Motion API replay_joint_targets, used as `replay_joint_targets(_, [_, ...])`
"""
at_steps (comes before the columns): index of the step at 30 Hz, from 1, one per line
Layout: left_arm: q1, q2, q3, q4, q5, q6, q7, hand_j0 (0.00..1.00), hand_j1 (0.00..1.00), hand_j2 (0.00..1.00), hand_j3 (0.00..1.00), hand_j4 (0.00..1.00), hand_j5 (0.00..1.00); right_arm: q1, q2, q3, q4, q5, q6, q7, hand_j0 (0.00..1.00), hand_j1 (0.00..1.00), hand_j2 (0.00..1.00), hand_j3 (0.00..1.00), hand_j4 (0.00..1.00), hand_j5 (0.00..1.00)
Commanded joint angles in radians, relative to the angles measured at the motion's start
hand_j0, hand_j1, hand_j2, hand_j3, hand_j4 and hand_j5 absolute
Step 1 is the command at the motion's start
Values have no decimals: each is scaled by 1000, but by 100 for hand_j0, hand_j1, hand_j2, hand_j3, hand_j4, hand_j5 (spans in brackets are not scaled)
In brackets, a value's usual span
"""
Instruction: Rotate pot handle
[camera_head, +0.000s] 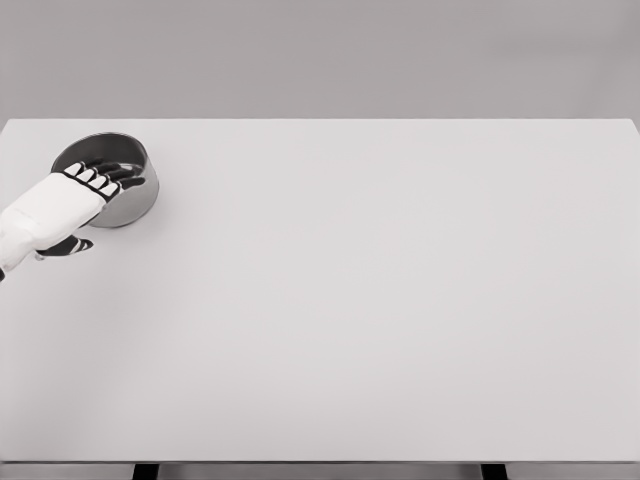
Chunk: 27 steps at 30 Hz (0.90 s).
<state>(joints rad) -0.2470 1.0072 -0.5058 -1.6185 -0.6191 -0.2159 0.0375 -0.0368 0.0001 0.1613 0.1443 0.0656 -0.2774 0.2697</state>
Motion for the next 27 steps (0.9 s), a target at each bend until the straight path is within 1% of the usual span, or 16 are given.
replay_joint_targets(1, [-2, 1, 1, 2, -14, 0, 1, 100, 100, 100, 100, 100, 100, 0, 0, 0, 0, 0, 0, 0, 100, 100, 100, 100, 100, 100])
replay_joint_targets(2, [-2, 1, 1, 2, -30, 0, 1, 100, 100, 100, 100, 100, 100, 0, 0, 0, 0, 0, 0, 0, 100, 100, 100, 100, 100, 100])
replay_joint_targets(14, [2, 8, 15, 9, -51, 1, 1, 100, 100, 100, 100, 100, 100, 0, 0, 0, 0, 0, 0, 0, 100, 100, 100, 100, 100, 100])
replay_joint_targets(16, [2, 8, 17, 11, -83, 1, 2, 100, 100, 100, 100, 100, 100, 0, 0, 0, 0, 0, 0, 0, 100, 100, 100, 100, 100, 100])
replay_joint_targets(20, [3, 8, 17, 11, -83, 1, 2, 100, 100, 100, 100, 100, 100, 0, 0, 0, 0, 0, 0, 0, 100, 100, 100, 100, 100, 100])
replay_joint_targets(22, [6, 10, 33, 11, -83, 0, 2, 100, 100, 100, 100, 100, 100, 0, 0, 0, 0, 0, 0, 0, 100, 100, 100, 100, 100, 100])
replay_joint_targets(26, [15, 11, 44, 11, -87, -3, 2, 100, 100, 100, 100, 100, 100, 0, 0, 0, 0, 0, 0, 0, 100, 100, 100, 100, 100, 100])
replay_joint_targets(27, [17, 13, 46, 11, -109, -3, 2, 100, 100, 100, 100, 100, 100, 0, 0, 0, 0, 0, 0, 0, 100, 100, 100, 100, 100, 100])
